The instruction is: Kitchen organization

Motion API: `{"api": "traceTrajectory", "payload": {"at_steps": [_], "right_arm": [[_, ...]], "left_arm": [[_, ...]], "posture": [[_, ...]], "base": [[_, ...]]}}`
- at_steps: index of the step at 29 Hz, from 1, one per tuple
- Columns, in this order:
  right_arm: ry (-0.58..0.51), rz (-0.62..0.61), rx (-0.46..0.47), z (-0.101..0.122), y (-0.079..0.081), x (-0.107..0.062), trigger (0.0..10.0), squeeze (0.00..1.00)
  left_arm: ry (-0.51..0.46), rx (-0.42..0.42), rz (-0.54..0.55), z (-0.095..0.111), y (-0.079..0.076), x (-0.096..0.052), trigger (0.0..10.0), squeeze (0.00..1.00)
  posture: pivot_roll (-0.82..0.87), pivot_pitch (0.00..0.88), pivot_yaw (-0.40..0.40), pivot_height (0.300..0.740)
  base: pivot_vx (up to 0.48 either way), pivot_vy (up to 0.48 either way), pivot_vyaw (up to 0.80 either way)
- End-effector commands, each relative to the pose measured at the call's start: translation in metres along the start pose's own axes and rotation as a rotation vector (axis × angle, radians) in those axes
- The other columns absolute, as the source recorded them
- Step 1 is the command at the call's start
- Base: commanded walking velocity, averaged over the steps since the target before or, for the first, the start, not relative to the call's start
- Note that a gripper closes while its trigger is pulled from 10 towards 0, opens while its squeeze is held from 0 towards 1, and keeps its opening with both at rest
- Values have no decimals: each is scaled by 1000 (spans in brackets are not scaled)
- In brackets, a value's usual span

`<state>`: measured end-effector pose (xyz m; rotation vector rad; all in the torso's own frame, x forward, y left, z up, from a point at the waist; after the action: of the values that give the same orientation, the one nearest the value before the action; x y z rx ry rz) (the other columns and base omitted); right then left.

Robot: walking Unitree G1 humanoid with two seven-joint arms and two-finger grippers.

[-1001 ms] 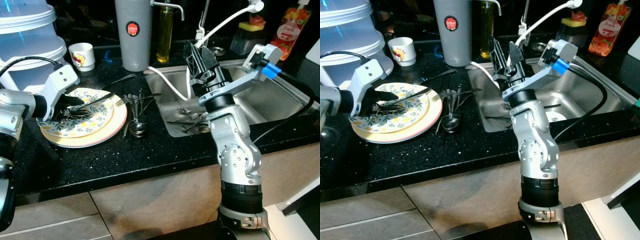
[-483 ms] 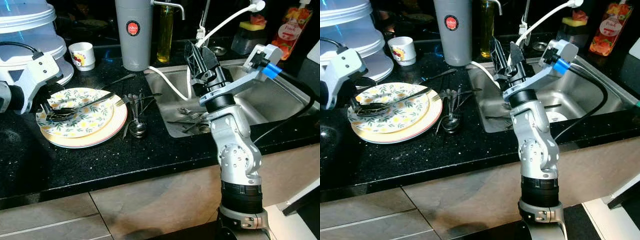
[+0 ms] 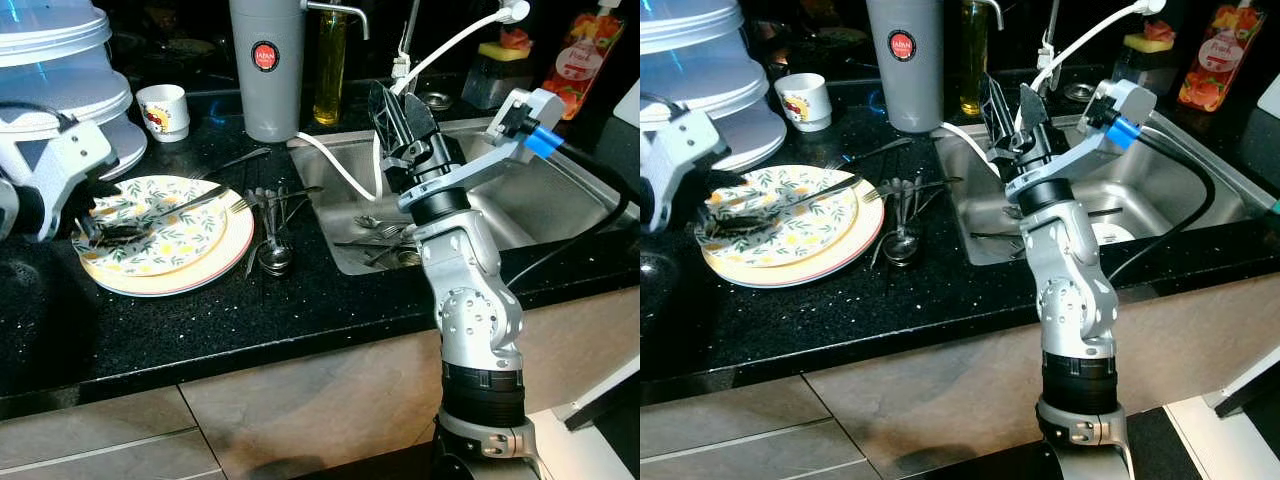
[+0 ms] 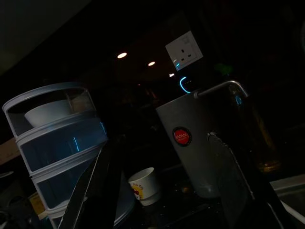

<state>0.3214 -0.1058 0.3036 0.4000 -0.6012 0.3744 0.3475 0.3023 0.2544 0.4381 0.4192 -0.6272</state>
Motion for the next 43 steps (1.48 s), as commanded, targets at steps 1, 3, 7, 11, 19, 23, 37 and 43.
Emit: {"api": "traceTrajectory", "payload": {"at_steps": [1,3,7,11,19,23,37,43], "right_arm": [[6,-13,4,-1,-2,-1,10000,0],[6,-13,2,-1,-2,-1,10000,0],[4,-14,1,-1,-2,-1,10000,0],[3,-17,3,-1,-2,-1,10000,0],[2,-23,-1,0,-4,-3,10000,0],[4,-20,-4,-1,-3,-3,10000,0],[7,3,-10,0,-4,1,10000,0],[0,27,29,3,-2,2,10000,0]], "left_arm": [[18,-43,-28,-8,-6,12,10000,0],[18,-51,-31,-10,-8,15,10000,0],[27,-66,-38,-15,-11,23,10000,0],[32,-78,-47,-19,-14,28,10000,0],[27,-88,-75,-23,-22,35,0,0],[-15,-100,-55,-21,-22,36,0,0],[-509,-289,15,47,-14,24,10000,0],[-699,-230,-34,90,-42,29,10000,0]], "posture": [[122,43,19,740],[120,44,18,740],[121,44,20,740],[121,43,25,740],[111,32,30,740],[108,19,27,740],[97,0,6,740],[85,0,5,740]], "base": [[0,0,0],[0,0,0],[0,0,0],[0,0,0],[0,0,0],[0,0,0],[0,0,0],[0,0,0]]}}
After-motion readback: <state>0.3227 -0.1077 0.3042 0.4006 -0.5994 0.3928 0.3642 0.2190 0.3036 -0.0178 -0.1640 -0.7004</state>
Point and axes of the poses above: a point about 5 cm out from each wrist's last joint towards the gripper, its own x axis pointing out of the wrist towards the gripper, its own z axis along the axis of the wrist's last joint, y = z × x, the point moved 1 cm from there along x, pointing out of the wrist towards the gripper, and after that the axes turned 11 degrees about -x, right-handed, at the moved point
